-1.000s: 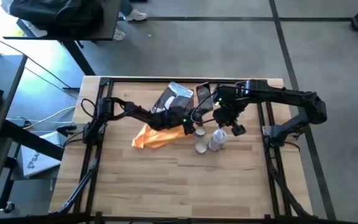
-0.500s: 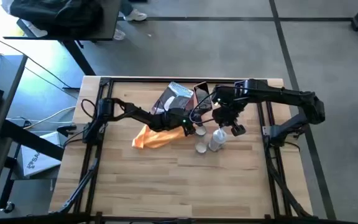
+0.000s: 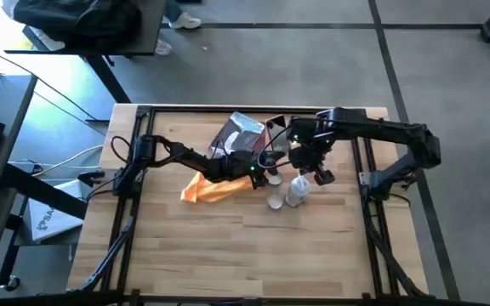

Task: Apply microfiber cloth
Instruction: Spray the pink phone using the white spray bottle

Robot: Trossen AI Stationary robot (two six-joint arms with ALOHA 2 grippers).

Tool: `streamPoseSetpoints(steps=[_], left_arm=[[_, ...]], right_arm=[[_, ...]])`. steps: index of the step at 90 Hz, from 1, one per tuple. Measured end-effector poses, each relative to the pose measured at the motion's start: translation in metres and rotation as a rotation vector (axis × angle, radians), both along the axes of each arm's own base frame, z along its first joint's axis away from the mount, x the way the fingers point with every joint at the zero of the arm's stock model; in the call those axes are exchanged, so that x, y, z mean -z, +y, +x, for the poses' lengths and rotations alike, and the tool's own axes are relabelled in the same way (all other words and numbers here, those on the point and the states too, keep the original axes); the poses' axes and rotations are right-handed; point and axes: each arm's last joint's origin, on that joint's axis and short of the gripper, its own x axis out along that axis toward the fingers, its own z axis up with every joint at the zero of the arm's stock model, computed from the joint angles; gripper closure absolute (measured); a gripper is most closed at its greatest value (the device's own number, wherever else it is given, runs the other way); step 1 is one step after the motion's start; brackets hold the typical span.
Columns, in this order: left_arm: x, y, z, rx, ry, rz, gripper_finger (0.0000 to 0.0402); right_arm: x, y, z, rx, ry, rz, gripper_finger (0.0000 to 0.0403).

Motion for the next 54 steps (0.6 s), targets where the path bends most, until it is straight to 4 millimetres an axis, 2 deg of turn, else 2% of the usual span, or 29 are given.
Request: streamPoseSetpoints(steps=[26, 40, 54], left_arm=[[-0.003, -0.003, 0.0, 0.0, 0.011, 0.035, 0.0392], [-0.003, -0.002, -0.001, -0.018, 0.002, 0.016, 0.0392], [-0.002, -0.002, -0.001, -0.025, -0.004, -0.005, 0.0392]], right_arm=[[-0.004, 0.0, -0.004, 0.013, 0.03, -0.083, 0.0403], [-0.021, -0.001, -0.006, 0.002, -0.016, -0.139, 0.0403], [-0.038, 0.0, -0.001, -0.039, -0.129, -0.113, 0.0403]])
